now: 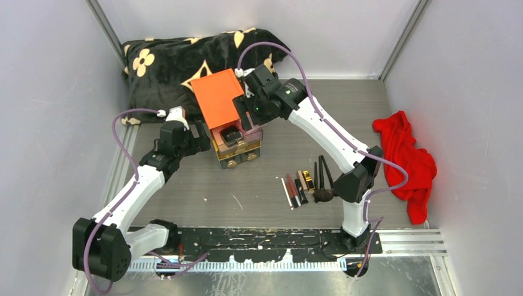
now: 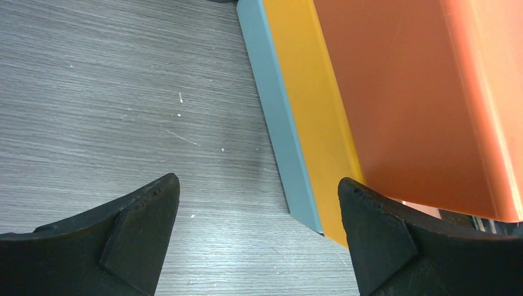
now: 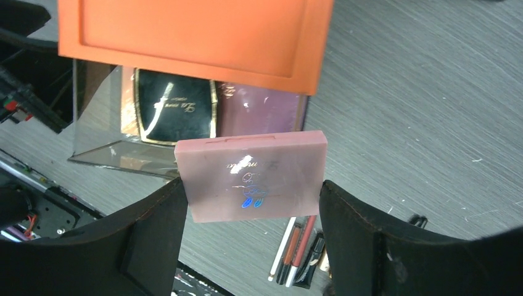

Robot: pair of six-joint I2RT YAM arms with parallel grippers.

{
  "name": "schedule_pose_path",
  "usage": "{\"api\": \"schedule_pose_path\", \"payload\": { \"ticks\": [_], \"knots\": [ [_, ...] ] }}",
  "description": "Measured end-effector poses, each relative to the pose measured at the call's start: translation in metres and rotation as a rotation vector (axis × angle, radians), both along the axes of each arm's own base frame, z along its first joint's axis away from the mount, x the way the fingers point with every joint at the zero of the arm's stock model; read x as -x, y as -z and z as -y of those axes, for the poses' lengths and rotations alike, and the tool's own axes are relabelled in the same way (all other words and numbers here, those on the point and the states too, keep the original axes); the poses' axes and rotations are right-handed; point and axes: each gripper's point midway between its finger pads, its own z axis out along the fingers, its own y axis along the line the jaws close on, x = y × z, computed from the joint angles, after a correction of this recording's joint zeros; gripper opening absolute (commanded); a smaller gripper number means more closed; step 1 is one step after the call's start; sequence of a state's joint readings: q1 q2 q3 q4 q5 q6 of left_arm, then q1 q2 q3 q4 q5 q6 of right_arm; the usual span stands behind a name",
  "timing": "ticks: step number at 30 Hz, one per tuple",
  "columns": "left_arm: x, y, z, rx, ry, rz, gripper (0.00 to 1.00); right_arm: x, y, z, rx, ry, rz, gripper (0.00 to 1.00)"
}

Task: Organize the makeup
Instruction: Place the makeup in the drawer.

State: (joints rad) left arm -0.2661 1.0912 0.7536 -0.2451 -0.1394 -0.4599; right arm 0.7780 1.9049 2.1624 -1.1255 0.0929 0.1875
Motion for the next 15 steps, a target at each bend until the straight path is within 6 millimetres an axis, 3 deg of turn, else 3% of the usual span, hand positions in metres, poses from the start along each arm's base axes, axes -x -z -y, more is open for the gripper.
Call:
{"api": "schedule_pose_path", "payload": {
  "ticks": [7, 15],
  "knots": [
    [0.001, -0.003, 0.000, 0.002, 0.000, 0.008, 1.00, 0.015, 0.006, -0.020, 0.003, -0.048, -0.009, 0.01],
    [0.003, -0.009, -0.001, 0.006, 0.000, 0.023, 1.00, 0.004, 0.025, -0.031, 0.019, -0.036, -0.013, 0.08]
  ]
}}
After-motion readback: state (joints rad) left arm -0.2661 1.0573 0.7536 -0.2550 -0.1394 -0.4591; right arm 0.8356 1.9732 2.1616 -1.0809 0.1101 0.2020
